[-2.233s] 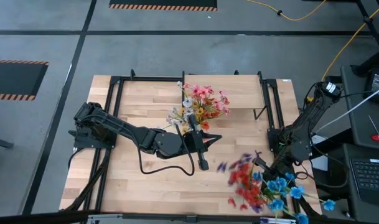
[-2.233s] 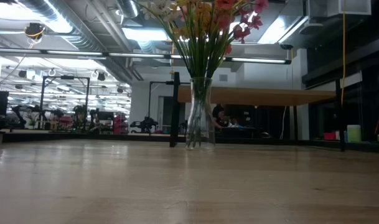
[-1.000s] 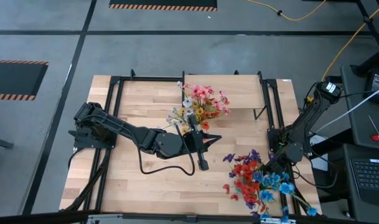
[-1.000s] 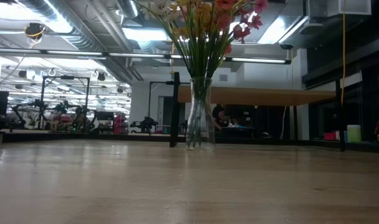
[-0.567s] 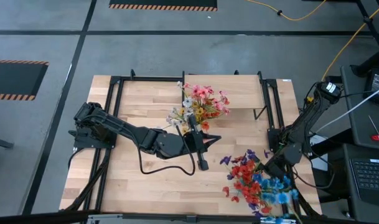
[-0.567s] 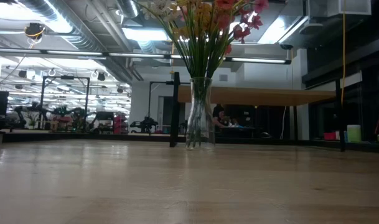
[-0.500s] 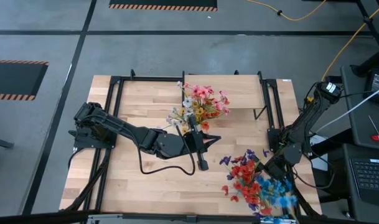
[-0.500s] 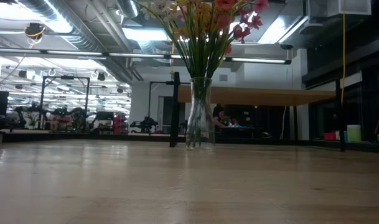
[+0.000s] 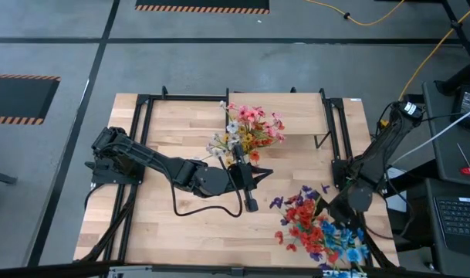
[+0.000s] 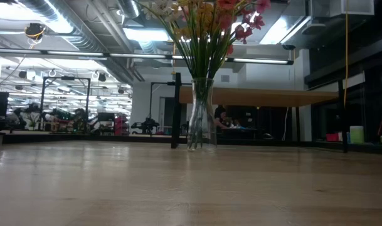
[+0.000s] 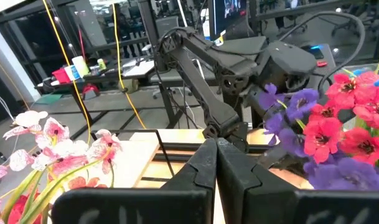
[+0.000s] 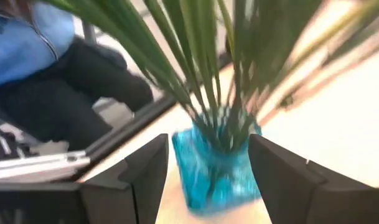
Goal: Pick and place flowers into a vace then onto a shelf
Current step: Put the blue flowers into the blue vase, then put the blue vase on the shelf
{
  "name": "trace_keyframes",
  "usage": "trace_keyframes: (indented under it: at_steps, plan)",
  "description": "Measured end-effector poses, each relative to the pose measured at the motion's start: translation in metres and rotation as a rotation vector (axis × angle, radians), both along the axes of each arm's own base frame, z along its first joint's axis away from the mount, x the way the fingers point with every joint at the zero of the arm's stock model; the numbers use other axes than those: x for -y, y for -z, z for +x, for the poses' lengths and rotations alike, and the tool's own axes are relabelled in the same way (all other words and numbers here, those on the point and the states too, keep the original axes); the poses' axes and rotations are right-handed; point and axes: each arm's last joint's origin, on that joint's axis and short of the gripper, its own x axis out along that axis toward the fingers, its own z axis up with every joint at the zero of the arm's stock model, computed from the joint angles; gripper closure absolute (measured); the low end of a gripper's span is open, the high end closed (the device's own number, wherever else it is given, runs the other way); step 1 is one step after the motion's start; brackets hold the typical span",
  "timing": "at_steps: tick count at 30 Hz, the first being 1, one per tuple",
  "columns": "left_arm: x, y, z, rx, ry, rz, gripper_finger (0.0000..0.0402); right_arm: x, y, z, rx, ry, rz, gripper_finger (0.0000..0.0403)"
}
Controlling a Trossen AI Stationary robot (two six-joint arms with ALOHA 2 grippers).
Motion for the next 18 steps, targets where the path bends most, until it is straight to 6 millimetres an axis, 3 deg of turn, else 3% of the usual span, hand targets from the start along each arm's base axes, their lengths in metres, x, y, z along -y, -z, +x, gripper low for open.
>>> trace_keyframes:
  at_steps: [11,18]
  plan:
    - [0.0,0.0,0.0,0.003,-0.001,-0.009,0.0395,0.002,0.001,-0.001,-0.102,0.062,0.001,0.018]
    - [0.0,0.0,0.0,0.005,-0.002,-0.014,0.0399,0.005,0.015,-0.002,-0.162,0.134,0.017,0.018]
